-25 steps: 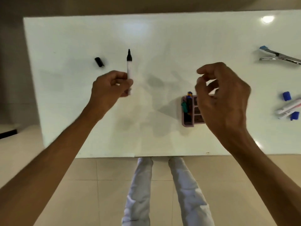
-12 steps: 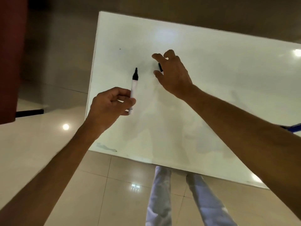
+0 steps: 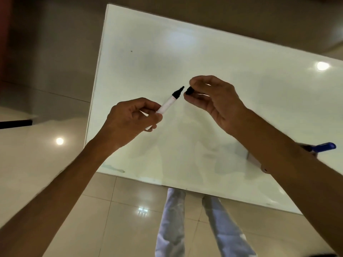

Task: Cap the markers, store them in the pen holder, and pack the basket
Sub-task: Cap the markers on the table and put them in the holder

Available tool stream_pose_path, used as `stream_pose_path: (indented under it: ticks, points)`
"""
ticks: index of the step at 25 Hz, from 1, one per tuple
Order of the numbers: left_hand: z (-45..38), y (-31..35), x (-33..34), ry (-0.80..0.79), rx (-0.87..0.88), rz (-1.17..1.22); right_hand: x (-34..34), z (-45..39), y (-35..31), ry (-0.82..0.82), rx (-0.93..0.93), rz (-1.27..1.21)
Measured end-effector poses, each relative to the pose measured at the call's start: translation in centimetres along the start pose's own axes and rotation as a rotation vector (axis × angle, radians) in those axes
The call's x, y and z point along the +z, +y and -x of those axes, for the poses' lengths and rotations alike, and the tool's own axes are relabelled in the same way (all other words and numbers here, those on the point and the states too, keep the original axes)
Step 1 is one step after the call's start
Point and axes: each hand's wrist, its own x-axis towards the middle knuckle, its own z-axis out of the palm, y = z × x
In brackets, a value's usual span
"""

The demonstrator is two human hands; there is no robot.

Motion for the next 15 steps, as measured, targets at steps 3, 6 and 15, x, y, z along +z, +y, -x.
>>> stream_pose_path:
  ticks: [3, 6, 15]
  points:
    - [0.0, 0.9, 2.0, -0.040, 0.093, -0.061, -2.9, 3.5, -0.7, 0.055, -0.057, -0.154]
    - [0.1, 2.2, 4.5, -0.052, 0.132, -0.110, -5.6, 6.0, -1.3, 0.105, -0.117, -0.121]
    - [0.9, 4.9, 11.0, -0.183, 0.214, -0.231, -12.3, 10.8, -2.4, 0.041, -0.240, 0.223]
